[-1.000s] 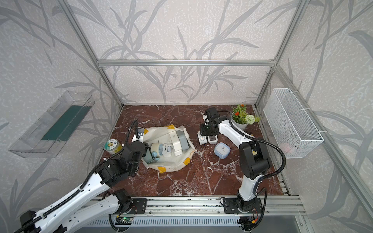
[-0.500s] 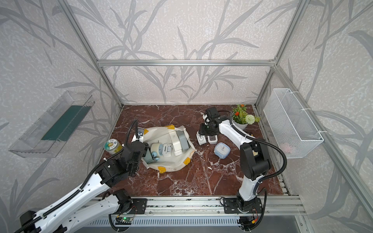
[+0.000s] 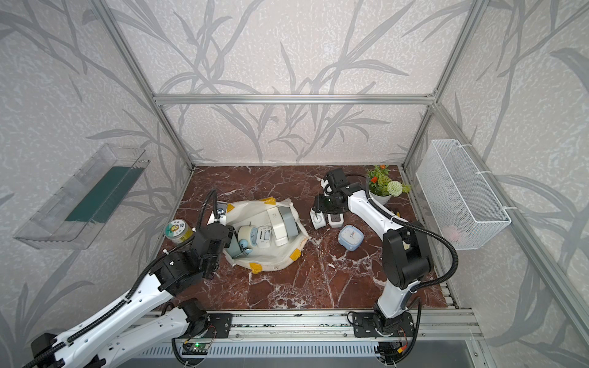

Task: Take the alarm clock out of the canvas bag
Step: Place the alarm at the center of the board, then pick up the alarm from the canvas bag.

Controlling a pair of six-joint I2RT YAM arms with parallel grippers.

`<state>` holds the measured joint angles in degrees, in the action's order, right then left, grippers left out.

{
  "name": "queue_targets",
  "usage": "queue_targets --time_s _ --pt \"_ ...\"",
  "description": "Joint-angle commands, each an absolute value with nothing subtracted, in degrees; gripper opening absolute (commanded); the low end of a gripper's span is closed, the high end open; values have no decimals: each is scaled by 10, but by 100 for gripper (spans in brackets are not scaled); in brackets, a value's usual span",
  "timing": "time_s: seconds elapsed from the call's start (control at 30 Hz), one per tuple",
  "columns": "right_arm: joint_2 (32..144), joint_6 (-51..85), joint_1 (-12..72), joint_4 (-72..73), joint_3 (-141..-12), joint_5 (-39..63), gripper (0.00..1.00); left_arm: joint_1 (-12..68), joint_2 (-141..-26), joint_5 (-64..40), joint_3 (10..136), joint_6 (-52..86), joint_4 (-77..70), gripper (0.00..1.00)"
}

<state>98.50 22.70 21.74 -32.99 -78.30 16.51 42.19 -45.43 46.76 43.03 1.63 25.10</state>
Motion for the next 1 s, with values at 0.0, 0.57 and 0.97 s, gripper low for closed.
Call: queue_targets --time_s 0.0,0.57,0.97 --pt "930 231 215 -312 -769 162 57 417 -440 494 439 22 245 0" --pt "675 256 297 -167 -579 25 71 418 -445 488 443 27 239 0" --pt "611 160 503 -47 -494 -132 74 419 -437 482 439 18 225 0"
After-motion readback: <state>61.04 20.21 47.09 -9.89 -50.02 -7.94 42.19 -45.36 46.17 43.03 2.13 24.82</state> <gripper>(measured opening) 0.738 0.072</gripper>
